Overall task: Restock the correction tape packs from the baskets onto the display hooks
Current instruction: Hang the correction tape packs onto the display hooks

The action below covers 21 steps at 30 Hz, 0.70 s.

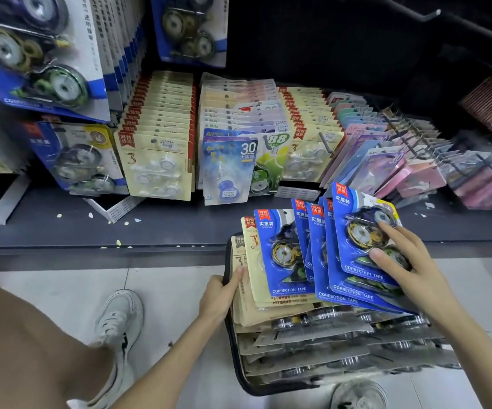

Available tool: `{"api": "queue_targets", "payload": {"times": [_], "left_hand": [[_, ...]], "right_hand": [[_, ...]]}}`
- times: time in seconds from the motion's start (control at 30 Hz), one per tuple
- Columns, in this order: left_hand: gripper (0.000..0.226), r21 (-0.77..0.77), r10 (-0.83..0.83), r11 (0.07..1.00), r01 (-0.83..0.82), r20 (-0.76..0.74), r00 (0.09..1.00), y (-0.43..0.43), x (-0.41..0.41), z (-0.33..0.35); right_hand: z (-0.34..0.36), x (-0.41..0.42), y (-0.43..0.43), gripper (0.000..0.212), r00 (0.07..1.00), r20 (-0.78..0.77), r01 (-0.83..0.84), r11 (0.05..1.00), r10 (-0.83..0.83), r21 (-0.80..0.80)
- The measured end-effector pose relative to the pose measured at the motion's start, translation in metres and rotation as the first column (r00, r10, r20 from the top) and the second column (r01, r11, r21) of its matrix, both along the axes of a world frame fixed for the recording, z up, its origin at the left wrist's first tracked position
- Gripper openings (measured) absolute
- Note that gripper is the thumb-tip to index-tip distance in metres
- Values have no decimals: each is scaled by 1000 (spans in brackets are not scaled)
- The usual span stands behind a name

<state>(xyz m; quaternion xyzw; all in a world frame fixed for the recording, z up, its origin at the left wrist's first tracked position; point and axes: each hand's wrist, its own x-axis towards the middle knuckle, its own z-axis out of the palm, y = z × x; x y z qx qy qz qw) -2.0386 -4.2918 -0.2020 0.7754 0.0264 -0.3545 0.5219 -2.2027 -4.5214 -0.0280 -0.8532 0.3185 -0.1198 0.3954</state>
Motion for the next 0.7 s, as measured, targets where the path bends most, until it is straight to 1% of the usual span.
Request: {"api": "queue_targets", "payload": {"times": [0.07, 0.17, 0.23, 0.3, 0.37, 0.43, 0.5, 0.57, 0.6, 0.63, 0.7], "left_hand": [[59, -3, 31, 1000, -31, -15, 999, 5, 2, -6], [74, 4, 72, 997, -72, -41, 997, 18, 7, -6], [95, 6, 91, 996, -91, -55, 994, 32, 15, -5], [107, 13, 127, 992, -127, -66, 990, 51, 25, -14], [110, 27, 186, 983, -184, -86, 979, 70, 35, -26], [113, 66, 226, 973, -222, -70, 972, 88, 42, -24], [115, 73, 237, 970, -234, -41, 971, 103, 45, -6], [117, 107, 237, 966, -234, -10, 972, 117, 50, 6], [119, 156, 230, 961, -229, 13, 973, 125, 54, 8], [121, 203, 207, 956, -212, 43, 977, 132, 58, 7], [124, 258, 145, 954, -154, 56, 988, 145, 66, 5]], "right_hand": [[1, 3, 7, 73, 1000, 8, -2, 1000, 2, -4], [0, 9, 20, 63, 1000, 19, -16, 1000, 17, -16], [-2, 16, 31, 68, 1000, 9, -24, 999, 25, -40], [-4, 24, 45, 71, 999, -15, -29, 998, 28, -50], [-4, 34, 63, 68, 999, -28, -37, 999, 36, -38], [-4, 44, 82, 74, 998, -20, -65, 997, 64, -42], [-7, 53, 98, 82, 995, -9, -100, 993, 100, -61], [-12, 60, 111, 98, 991, -4, -131, 990, 131, -56], [-14, 64, 118, 103, 990, -9, -142, 989, 142, -43], [-15, 68, 124, 104, 988, -16, -152, 988, 152, -26], [-15, 74, 136, 102, 984, -9, -176, 984, 175, -10]]}}
